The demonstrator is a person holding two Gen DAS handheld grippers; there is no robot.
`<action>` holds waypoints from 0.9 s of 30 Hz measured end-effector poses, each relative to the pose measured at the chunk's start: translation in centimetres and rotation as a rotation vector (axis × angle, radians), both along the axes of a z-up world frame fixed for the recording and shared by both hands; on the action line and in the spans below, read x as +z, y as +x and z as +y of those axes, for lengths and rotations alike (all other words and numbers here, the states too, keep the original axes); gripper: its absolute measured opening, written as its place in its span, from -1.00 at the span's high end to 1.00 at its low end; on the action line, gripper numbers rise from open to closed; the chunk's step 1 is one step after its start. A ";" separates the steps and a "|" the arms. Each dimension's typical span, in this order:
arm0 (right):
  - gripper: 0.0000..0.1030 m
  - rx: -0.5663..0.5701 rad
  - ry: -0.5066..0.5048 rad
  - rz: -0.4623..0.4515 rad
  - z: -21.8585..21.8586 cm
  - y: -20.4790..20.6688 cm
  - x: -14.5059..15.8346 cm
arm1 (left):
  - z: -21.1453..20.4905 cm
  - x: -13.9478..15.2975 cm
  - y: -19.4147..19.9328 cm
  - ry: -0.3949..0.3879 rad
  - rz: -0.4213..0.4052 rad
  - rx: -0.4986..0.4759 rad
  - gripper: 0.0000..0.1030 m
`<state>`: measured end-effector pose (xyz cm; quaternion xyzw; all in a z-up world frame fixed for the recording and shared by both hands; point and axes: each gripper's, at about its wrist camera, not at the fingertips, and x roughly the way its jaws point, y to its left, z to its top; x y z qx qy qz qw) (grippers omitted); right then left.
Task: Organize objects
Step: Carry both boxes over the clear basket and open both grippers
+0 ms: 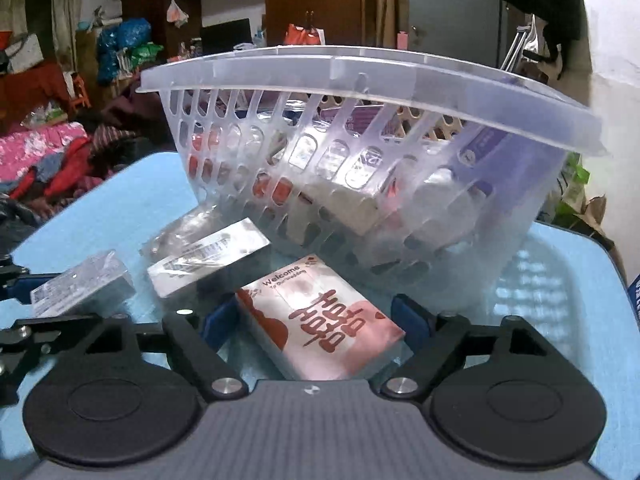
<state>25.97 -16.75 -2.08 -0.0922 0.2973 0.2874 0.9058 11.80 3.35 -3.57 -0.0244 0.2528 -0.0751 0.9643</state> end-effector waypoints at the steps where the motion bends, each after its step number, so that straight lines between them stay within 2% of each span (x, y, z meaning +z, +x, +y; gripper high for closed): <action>1: -0.64 -0.001 0.005 -0.004 -0.5 -0.3 0.0 | 0.1 0.0 -0.1 -0.005 -0.005 -0.001 0.12; 7: -0.64 -0.012 0.117 -0.068 -3.9 -2.7 0.7 | 0.4 0.2 -0.9 -0.021 -0.069 -0.010 0.12; 12: -0.64 -0.016 0.155 -0.110 -4.1 -3.1 1.4 | 0.3 0.3 -1.2 -0.010 -0.089 -0.015 0.13; 14: -0.64 -0.007 0.176 -0.135 -4.0 -3.5 1.8 | 0.3 0.6 -1.7 -0.012 -0.130 -0.011 0.13; 16: -0.64 0.017 0.214 -0.163 -4.3 -4.4 2.9 | 0.3 1.7 -1.9 -0.032 -0.166 -0.030 0.13; 18: -0.64 0.040 0.266 -0.223 -4.5 -5.6 5.3 | 0.3 4.4 -1.3 -0.051 -0.224 -0.032 0.13; 20: -0.64 0.048 0.277 -0.337 -4.2 -6.0 8.8 | 0.2 8.1 0.3 -0.067 -0.272 -0.040 0.13; 23: -0.64 0.046 0.218 -0.449 -2.7 -3.5 13.6 | 0.0 12.9 5.2 -0.059 -0.267 -0.023 0.13; 24: -0.64 0.051 0.176 -0.466 -2.0 -2.1 14.5 | -0.1 13.9 7.2 -0.048 -0.242 -0.010 0.13; 27: -0.64 0.045 0.110 -0.409 -0.5 2.8 15.2 | -0.1 14.3 12.2 -0.058 -0.131 0.000 0.11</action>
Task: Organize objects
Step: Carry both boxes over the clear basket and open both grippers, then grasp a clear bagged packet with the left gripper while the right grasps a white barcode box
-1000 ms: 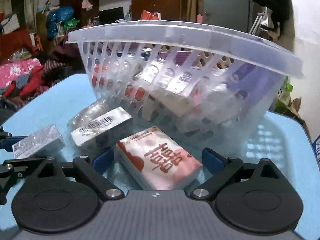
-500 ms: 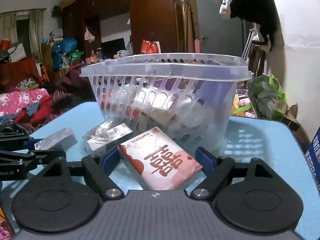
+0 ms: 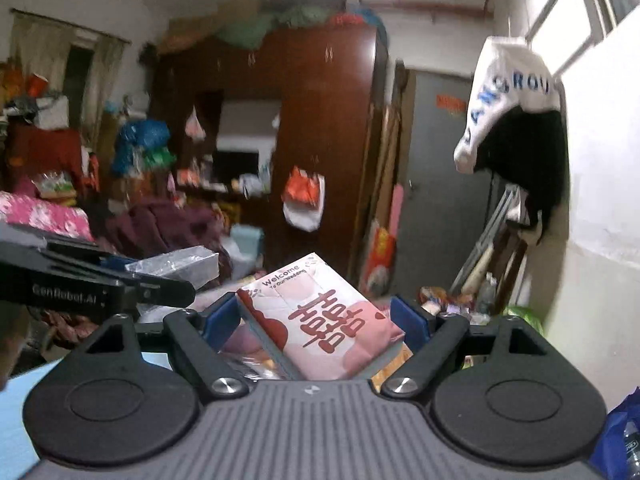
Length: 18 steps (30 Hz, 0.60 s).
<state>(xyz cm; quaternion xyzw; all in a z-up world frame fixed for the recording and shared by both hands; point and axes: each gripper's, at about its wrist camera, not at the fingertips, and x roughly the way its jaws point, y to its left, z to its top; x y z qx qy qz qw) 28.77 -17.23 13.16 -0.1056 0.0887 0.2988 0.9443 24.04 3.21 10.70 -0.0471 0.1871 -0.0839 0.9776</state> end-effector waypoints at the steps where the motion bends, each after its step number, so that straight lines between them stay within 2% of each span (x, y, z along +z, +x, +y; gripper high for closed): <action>1: -0.65 0.012 -0.021 0.016 0.4 1.1 -0.3 | 0.0 -0.4 0.9 0.002 0.018 -0.004 -0.01; 2: -0.66 0.015 -0.031 0.018 0.7 1.9 -0.8 | -0.2 -0.9 1.8 0.018 0.039 -0.007 -0.44; 3: -0.75 0.009 -0.039 0.011 1.0 2.3 -1.4 | -0.3 -1.3 2.5 0.038 0.054 0.007 -0.64; 4: -0.97 -0.006 -0.056 0.013 1.3 2.5 -1.8 | -0.4 -1.7 2.8 0.058 0.055 0.034 -0.75; 6: -1.00 -0.058 -0.047 0.017 0.8 2.2 -2.3 | 0.0 -2.0 1.9 0.051 0.029 0.053 -0.75; 9: -1.00 0.006 0.045 0.040 -1.1 -0.3 -2.4 | 1.3 -2.0 -1.4 -0.013 -0.032 0.036 -0.75; 11: -1.00 -0.007 0.101 0.046 -2.3 -2.8 -2.6 | 1.9 -2.4 -4.3 -0.009 -0.082 0.006 -0.75; 13: -1.00 0.005 0.160 0.072 -2.8 -5.2 -3.6 | 2.5 -3.6 -6.8 -0.009 -0.103 0.028 -0.75; 16: -1.00 0.098 0.111 0.202 -1.0 -6.1 -6.7 | 2.9 -5.9 -8.3 0.013 -0.068 0.046 -0.75; 18: -1.00 0.081 0.064 0.285 1.0 -5.6 -8.8 | 3.3 -7.2 -8.4 0.031 -0.034 0.052 -0.75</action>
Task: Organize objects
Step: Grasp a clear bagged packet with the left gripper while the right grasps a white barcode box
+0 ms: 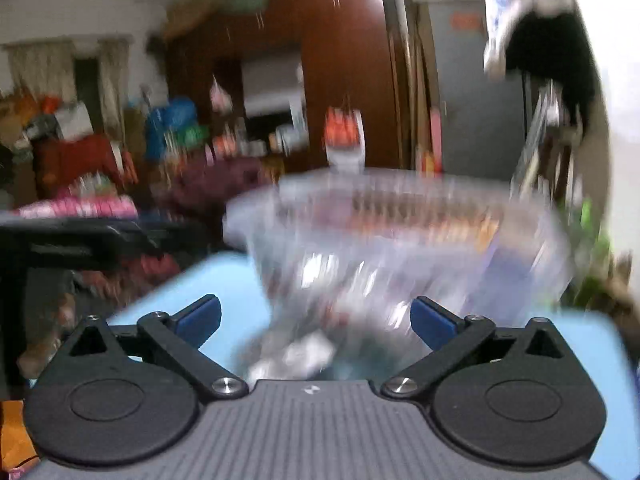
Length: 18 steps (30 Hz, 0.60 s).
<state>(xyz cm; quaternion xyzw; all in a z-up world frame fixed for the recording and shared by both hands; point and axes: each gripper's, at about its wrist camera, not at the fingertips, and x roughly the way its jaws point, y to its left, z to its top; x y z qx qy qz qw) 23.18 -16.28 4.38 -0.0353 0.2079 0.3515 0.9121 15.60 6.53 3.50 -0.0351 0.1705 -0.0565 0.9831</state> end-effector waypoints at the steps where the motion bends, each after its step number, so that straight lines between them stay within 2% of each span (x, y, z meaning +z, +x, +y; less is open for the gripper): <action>1: -1.00 0.004 -0.034 0.038 1.2 0.6 -1.1 | 0.2 -0.6 -0.1 0.007 0.015 0.013 -0.75; 5: -0.85 0.006 -0.064 0.121 3.8 3.0 -2.9 | 2.3 -2.0 -0.3 -0.021 0.040 0.078 -0.75; 7: -0.39 -0.006 -0.123 0.142 5.2 3.6 -3.6 | 3.2 -2.7 0.0 -0.059 0.068 0.088 -0.75; 9: -0.28 -0.008 -0.147 0.130 5.5 3.4 -4.0 | 3.3 -3.3 0.3 -0.065 0.088 0.083 -0.75; 10: -0.02 0.005 -0.148 0.129 5.3 3.3 -3.9 | 3.1 -3.5 0.5 -0.056 0.096 0.082 -0.75; 12: 0.11 0.009 -0.147 0.135 4.4 2.9 -3.6 | 2.5 -4.0 0.6 -0.036 0.100 0.076 -0.75; 13: 0.26 0.002 -0.163 0.120 3.9 2.6 -3.6 | 2.0 -4.2 0.6 -0.026 0.097 0.074 -0.75; 15: 0.32 0.008 -0.167 0.125 2.6 1.9 -3.7 | 0.8 -4.4 1.1 -0.005 0.110 0.056 -0.75; 18: 0.29 -0.013 -0.175 0.116 0.8 1.6 -3.6 | -1.4 -4.7 2.2 0.030 0.151 0.012 -0.75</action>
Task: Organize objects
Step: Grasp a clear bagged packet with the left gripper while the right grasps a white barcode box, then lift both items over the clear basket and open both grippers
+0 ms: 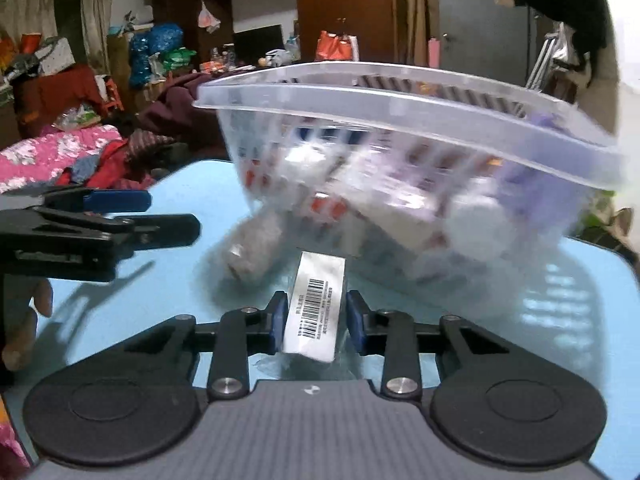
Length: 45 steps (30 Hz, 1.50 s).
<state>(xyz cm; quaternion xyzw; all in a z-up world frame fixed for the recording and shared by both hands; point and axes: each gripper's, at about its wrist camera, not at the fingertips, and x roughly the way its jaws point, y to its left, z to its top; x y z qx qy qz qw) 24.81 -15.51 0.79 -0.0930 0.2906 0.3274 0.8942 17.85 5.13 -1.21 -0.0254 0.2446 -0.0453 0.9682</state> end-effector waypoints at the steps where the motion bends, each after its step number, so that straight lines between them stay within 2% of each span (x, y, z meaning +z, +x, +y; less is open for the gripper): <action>1: 0.22 -0.007 -0.009 -0.005 -0.6 -0.1 0.0 | -0.8 -0.1 0.5 0.016 0.012 -0.005 -0.75; 2: 0.22 -0.012 -0.007 -0.004 -0.9 0.0 -0.1 | -1.5 -0.3 1.1 0.035 0.020 -0.002 -0.75; 4: 0.05 -0.011 -0.002 0.007 -2.0 -0.2 -0.6 | -2.7 -0.7 2.1 0.078 0.043 0.015 -0.73; 6: -0.01 0.006 0.012 0.014 -2.2 -0.3 -1.0 | -3.5 -1.2 2.9 0.110 0.061 0.035 -0.67; 7: -0.02 0.009 0.016 0.018 -2.4 -0.5 -1.2 | -3.8 -1.4 3.3 0.114 0.083 0.039 -0.47; 8: -0.02 0.012 0.017 0.017 -2.4 -0.5 -1.4 | -3.8 -1.5 3.5 0.104 0.100 0.033 -0.16; 10: 0.06 0.017 0.035 0.017 -2.7 -0.6 -1.3 | -3.7 -1.6 3.5 0.066 0.113 -0.007 0.16; 14: 0.23 0.020 0.032 -0.013 -2.8 -1.1 -1.3 | -3.9 -1.2 1.6 0.090 0.055 0.009 0.20; 19: 0.25 0.025 0.054 -0.083 -3.2 -2.1 -0.9 | -2.9 -0.7 -2.6 0.003 -0.058 -0.058 0.20; 23: 0.25 0.032 0.126 -0.113 -4.3 -2.5 -0.5 | -2.7 -0.5 -4.6 -0.036 -0.140 -0.099 0.19; 28: 0.25 0.049 0.190 -0.160 -5.0 -3.1 -0.1 | -3.3 -0.1 -6.5 0.013 -0.301 -0.162 0.19; 32: 0.25 0.085 0.203 -0.229 -5.0 -4.3 0.2 | -3.0 0.1 -6.4 -0.004 -0.325 -0.159 0.19; 43: 0.25 0.045 0.296 -0.307 -6.2 -5.0 0.4 | -2.5 0.3 -6.0 -0.030 -0.322 -0.151 0.19; 45: 0.25 0.036 0.314 -0.344 -6.5 -5.6 0.5 | -2.3 0.4 -6.7 -0.039 -0.351 -0.149 0.19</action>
